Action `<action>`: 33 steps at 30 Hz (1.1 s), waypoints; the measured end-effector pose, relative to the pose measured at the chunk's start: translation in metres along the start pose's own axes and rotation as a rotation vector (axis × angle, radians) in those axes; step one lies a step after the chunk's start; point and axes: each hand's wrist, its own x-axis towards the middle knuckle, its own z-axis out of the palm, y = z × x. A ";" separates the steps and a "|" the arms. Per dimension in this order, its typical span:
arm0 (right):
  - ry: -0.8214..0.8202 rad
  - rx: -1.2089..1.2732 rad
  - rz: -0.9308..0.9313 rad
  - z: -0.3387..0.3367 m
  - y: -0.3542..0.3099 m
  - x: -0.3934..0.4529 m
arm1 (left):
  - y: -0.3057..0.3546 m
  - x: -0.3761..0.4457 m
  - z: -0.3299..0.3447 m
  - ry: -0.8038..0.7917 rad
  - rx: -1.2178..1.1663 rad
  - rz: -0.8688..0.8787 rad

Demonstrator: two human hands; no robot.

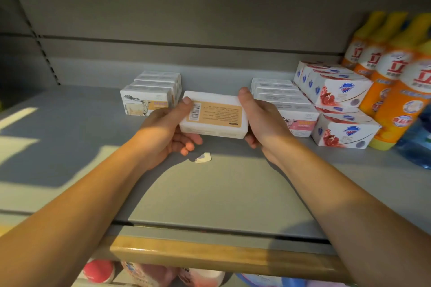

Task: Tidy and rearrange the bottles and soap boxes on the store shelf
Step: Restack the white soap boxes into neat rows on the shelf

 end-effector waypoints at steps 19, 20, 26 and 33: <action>0.055 -0.398 -0.545 -0.003 -0.006 -0.004 | 0.008 0.001 -0.004 0.011 -0.147 -0.227; 0.014 -0.389 -0.561 -0.003 -0.007 -0.005 | 0.008 0.001 -0.004 0.018 -0.168 -0.234; -0.058 -0.361 -0.620 -0.002 -0.005 -0.005 | 0.011 -0.001 -0.003 0.004 -0.346 -0.173; -0.080 -0.299 -0.591 0.005 -0.001 -0.007 | 0.002 -0.001 -0.001 0.085 -0.193 -0.050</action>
